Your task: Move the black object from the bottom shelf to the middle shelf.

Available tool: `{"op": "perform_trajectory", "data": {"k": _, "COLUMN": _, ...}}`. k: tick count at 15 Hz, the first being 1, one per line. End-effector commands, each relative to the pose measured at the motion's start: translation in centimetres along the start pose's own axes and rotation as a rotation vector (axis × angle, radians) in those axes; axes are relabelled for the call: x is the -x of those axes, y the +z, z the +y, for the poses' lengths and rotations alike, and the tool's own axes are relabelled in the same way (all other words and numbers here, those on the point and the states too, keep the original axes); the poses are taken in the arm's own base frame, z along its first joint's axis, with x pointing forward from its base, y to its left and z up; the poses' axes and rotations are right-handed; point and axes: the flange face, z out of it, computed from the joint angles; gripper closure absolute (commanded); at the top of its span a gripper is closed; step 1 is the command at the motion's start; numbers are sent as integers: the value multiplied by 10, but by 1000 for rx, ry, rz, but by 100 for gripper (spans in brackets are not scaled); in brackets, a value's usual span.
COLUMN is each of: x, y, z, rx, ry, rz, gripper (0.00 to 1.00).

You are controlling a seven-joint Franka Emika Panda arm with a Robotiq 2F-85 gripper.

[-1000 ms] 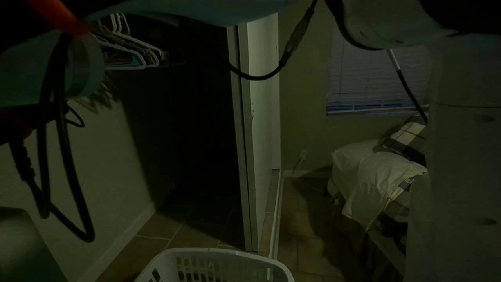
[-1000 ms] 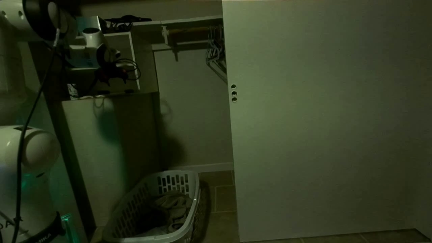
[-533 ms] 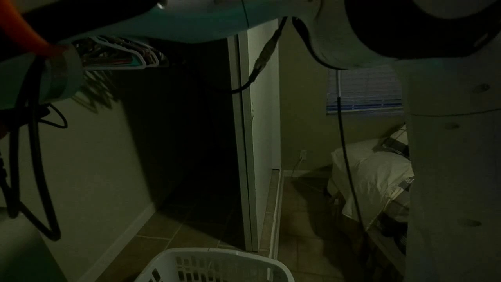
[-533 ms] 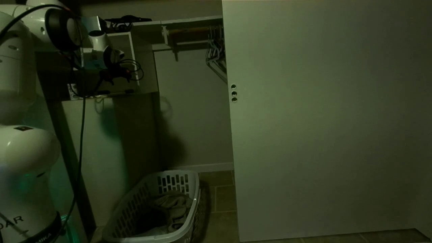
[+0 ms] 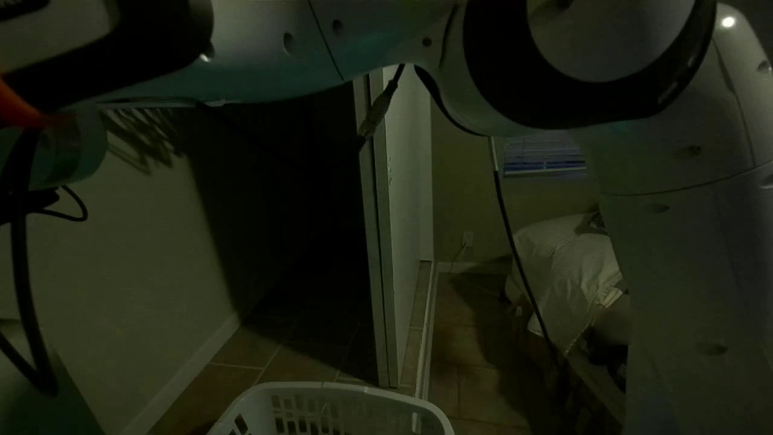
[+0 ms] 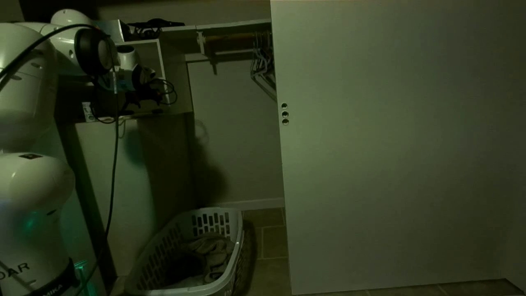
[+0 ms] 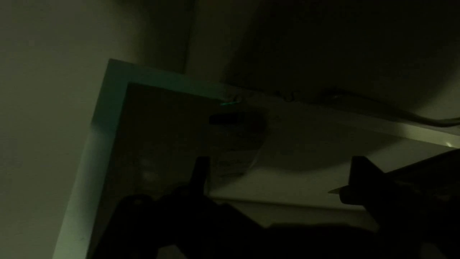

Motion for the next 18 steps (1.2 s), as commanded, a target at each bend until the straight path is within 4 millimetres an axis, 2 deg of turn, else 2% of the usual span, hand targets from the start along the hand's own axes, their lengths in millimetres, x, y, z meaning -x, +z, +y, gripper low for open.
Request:
{"op": "perform_trajectory", "data": {"k": 1, "x": -7, "y": 10, "z": -1, "rx": 1, "ry": -4, "rz": -6, "gripper": 25}}
{"op": "perform_trajectory", "data": {"k": 3, "x": -5, "y": 13, "z": -1, "rx": 2, "ry": -4, "rz": -10, "gripper": 36}}
{"op": "perform_trajectory", "data": {"k": 5, "x": -5, "y": 14, "z": 1, "rx": 3, "ry": -1, "rz": -15, "gripper": 52}}
{"op": "perform_trajectory", "data": {"k": 6, "x": -4, "y": 14, "z": 2, "rx": 5, "ry": 0, "rz": -17, "gripper": 15}}
{"op": "perform_trajectory", "data": {"k": 8, "x": -4, "y": 15, "z": 3, "rx": 7, "ry": 2, "rz": -19, "gripper": 12}}
{"op": "perform_trajectory", "data": {"k": 10, "x": -3, "y": 15, "z": 5, "rx": 11, "ry": 6, "rz": -22, "gripper": 1}}
{"op": "perform_trajectory", "data": {"k": 15, "x": -1, "y": 18, "z": 11, "rx": 21, "ry": 15, "rz": -19, "gripper": 0}}
{"op": "perform_trajectory", "data": {"k": 16, "x": 0, "y": 19, "z": 12, "rx": 22, "ry": 14, "rz": -23, "gripper": 25}}
{"op": "perform_trajectory", "data": {"k": 17, "x": 1, "y": 20, "z": 12, "rx": 22, "ry": 12, "rz": -26, "gripper": 26}}
{"op": "perform_trajectory", "data": {"k": 18, "x": 1, "y": 21, "z": 12, "rx": 21, "ry": 12, "rz": -28, "gripper": 32}}
